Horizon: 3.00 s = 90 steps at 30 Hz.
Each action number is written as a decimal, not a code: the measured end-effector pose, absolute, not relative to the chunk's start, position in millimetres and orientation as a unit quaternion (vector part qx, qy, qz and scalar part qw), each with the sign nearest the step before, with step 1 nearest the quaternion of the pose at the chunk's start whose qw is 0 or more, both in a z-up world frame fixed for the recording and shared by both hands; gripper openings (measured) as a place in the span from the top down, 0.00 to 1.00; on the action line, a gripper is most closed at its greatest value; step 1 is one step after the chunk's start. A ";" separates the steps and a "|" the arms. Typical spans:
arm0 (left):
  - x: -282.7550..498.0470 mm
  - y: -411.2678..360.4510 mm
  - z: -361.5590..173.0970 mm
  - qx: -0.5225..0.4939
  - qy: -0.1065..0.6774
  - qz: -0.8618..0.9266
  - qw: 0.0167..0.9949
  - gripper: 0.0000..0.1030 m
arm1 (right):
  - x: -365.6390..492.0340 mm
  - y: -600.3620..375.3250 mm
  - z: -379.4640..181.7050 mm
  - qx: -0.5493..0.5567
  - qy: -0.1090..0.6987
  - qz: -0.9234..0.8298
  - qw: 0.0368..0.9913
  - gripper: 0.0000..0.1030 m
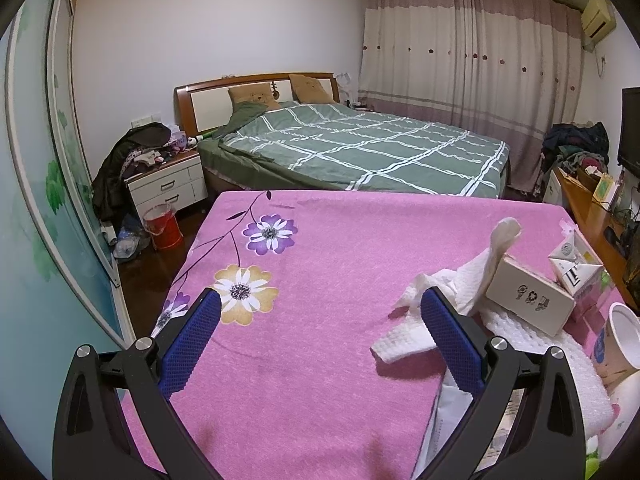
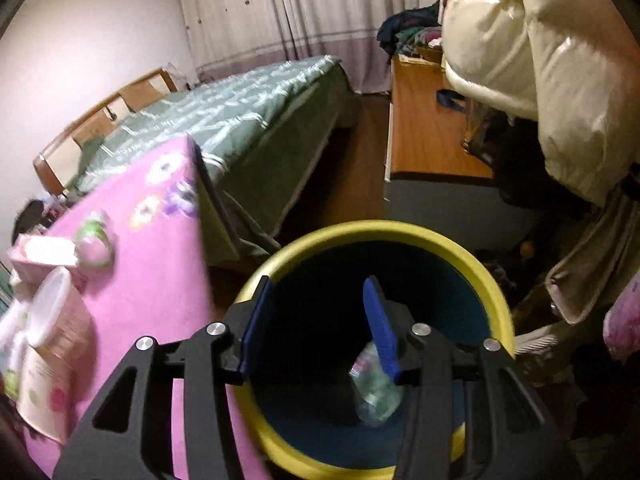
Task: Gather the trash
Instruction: 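Carry the green bag over the yellow bin and open the right tool, then close the left tool on the brown square box while the right tool returns, then carry the brown box into the yellow bin and open the left tool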
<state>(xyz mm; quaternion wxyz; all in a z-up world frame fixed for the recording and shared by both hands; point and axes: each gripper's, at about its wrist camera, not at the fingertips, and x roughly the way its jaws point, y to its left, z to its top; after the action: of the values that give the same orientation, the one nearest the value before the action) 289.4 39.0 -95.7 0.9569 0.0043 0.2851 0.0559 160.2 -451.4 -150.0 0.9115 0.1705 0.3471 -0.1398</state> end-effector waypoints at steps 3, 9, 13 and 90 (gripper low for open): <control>280.7 35.3 -89.1 -0.003 0.288 0.055 0.956 0.05 | 170.4 -421.3 -137.5 0.157 0.329 -0.101 0.926 0.50; 236.3 21.0 -73.5 -0.014 0.296 0.032 0.955 0.04 | 196.7 -354.1 -135.4 0.110 0.324 -0.042 0.939 0.49; 196.6 7.8 -70.4 -0.013 0.315 0.000 0.949 0.05 | 198.9 -335.3 -140.3 0.100 0.326 -0.038 0.939 0.49; 184.8 -428.4 -111.2 0.176 0.401 -0.370 0.819 0.39 | 9.5 -515.3 -139.0 0.145 0.308 -0.212 0.916 0.43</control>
<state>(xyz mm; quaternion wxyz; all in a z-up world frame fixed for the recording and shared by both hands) 184.8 -428.4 -111.2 0.8192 0.1764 0.4011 -0.3701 9.5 -515.3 -139.0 0.9162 0.1454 0.3076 -0.2119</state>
